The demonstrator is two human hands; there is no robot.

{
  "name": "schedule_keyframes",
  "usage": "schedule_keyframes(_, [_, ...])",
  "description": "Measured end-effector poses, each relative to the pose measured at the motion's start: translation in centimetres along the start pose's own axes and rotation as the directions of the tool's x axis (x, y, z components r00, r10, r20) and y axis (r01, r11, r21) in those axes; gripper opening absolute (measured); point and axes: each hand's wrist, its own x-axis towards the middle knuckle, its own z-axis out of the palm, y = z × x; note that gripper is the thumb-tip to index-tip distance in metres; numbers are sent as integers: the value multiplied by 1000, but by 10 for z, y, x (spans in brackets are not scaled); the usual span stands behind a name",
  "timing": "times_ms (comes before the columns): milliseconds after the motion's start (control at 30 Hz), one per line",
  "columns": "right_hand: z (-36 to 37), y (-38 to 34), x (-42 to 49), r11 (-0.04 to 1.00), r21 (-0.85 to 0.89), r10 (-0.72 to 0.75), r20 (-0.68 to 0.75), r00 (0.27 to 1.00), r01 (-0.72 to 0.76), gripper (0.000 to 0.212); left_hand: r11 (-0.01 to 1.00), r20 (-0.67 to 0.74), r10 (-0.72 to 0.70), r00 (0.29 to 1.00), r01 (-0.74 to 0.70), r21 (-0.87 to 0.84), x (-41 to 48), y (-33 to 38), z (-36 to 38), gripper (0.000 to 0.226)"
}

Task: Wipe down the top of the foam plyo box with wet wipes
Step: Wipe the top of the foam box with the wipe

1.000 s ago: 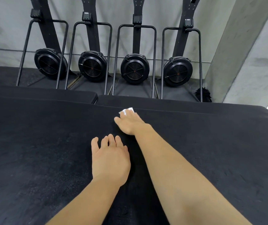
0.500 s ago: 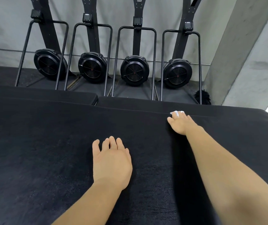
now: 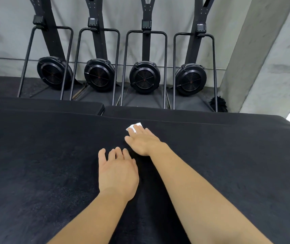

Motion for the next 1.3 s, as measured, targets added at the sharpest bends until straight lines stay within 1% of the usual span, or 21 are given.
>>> schedule_keyframes(67, [-10,22,-2,999,25,36,-46,998,-35,53,1000,10,-5,1000,5,25,1,1,0,56])
schedule_keyframes(167, [-28,74,-6,981,61,193,-123,974,-187,52,998,28,-5,1000,3,64,3,3,1,57])
schedule_keyframes(300, [-51,151,-24,933,68,360,-174,917,-353,54,993,20,4,1000,-6,116,4,5,3,57])
schedule_keyframes(400, [-65,195,-44,882,92,471,-195,860,-462,55,990,19,-3,1000,0,141,4,4,3,58])
schedule_keyframes(467, [-72,214,-54,850,108,527,-186,829,-516,56,988,13,-7,1000,5,153,4,5,3,58])
schedule_keyframes(567, [-75,217,-56,817,161,577,-198,793,-554,58,988,16,-9,1000,7,156,4,7,2,58])
schedule_keyframes(633, [-71,202,-54,822,169,569,-219,793,-544,59,988,15,-6,1000,4,154,4,7,2,57])
schedule_keyframes(667, [-68,192,-53,834,164,551,-225,804,-526,60,989,11,-2,1000,1,151,4,7,2,56])
schedule_keyframes(800, [-45,139,-55,907,104,421,-240,875,-408,59,992,-33,3,999,2,127,4,8,0,47])
schedule_keyframes(1000, [-6,53,-58,968,141,231,-155,961,-210,61,990,-71,6,997,4,142,6,10,-2,39])
schedule_keyframes(1067, [3,37,-60,985,90,154,-85,984,-146,60,989,-76,5,997,6,147,7,11,-2,39])
schedule_keyframes(1100, [4,37,-62,992,48,121,-59,991,-119,59,989,-77,0,997,12,149,7,12,-2,38])
schedule_keyframes(1167, [-2,50,-66,996,25,90,-81,993,-88,53,989,-71,-18,997,29,147,7,13,-2,37])
schedule_keyframes(1233, [-14,76,-73,991,40,136,-148,980,-131,49,990,-67,-29,997,38,138,7,13,-2,36])
schedule_keyframes(1300, [-27,109,-79,974,48,227,-196,954,-222,48,990,-67,-29,997,38,135,7,14,-3,35])
